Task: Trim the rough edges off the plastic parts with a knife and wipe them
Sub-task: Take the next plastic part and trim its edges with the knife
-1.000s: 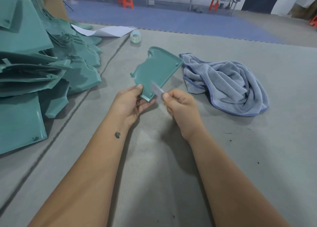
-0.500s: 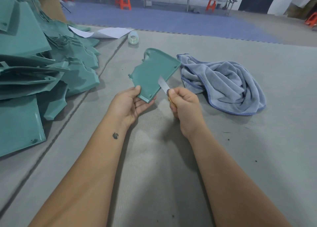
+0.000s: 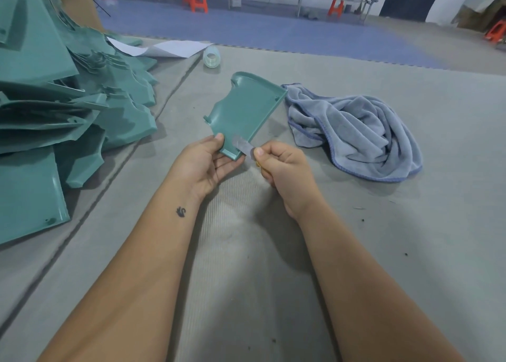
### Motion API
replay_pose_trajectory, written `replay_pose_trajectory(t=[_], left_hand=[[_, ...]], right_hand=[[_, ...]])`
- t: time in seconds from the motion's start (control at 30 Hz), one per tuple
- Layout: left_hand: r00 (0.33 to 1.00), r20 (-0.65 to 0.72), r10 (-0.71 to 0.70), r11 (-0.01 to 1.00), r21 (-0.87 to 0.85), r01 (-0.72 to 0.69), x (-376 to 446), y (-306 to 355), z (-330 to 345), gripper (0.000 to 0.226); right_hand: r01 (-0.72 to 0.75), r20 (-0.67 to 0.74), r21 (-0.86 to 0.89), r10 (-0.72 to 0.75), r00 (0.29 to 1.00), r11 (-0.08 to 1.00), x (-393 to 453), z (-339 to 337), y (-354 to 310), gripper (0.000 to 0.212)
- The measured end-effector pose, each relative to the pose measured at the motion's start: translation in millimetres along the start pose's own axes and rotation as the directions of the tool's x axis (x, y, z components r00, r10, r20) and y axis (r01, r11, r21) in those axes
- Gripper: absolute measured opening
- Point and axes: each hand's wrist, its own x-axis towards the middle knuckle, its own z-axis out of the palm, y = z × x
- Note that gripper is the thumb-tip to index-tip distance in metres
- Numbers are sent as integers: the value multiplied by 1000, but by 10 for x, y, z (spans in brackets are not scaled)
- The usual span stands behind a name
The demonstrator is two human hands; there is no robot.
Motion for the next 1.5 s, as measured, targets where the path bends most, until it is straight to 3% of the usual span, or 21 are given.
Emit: replay_pose_trajectory(t=[0.13, 0.33, 0.43, 0.53, 0.63, 0.77, 0.93, 1.2, 1.5], left_hand=[[1000, 12, -19, 1000, 5, 18, -9, 12, -10, 20], [999, 3, -41, 998, 46, 41, -30, 27, -18, 17], [999, -14, -43, 998, 54, 44, -27, 32, -13, 18], [997, -78, -27, 996, 86, 34, -11, 16, -4, 17], [995, -100, 6, 997, 72, 1, 13, -6, -17, 14], [1000, -30, -3, 1000, 15, 3, -1, 10, -45, 13], [997, -56, 62, 996, -56, -65, 4, -21, -2, 6], [990, -35, 138, 990, -22, -139, 33, -96, 19, 17], [995, -29, 100, 992, -77, -102, 46, -63, 19, 22]], right_hand=[[-8, -29, 46, 9, 1000, 999, 21, 1, -6, 29], [-49, -182, 348, 119, 976, 936, 103, -97, -17, 33], [-20, -278, 524, 194, 941, 852, 142, -137, -29, 32], [-3, -282, 577, 202, 938, 817, 145, -174, -38, 28], [4, -251, 508, 143, 957, 862, 101, -173, -30, 29], [23, -232, 444, 90, 968, 896, 78, -157, -42, 31], [36, -316, 405, 103, 943, 913, 87, -162, -52, 33], [9, -58, -79, -14, 998, 997, -1, 25, -34, 39], [-10, -50, -194, 0, 999, 981, 58, -38, 15, 38]])
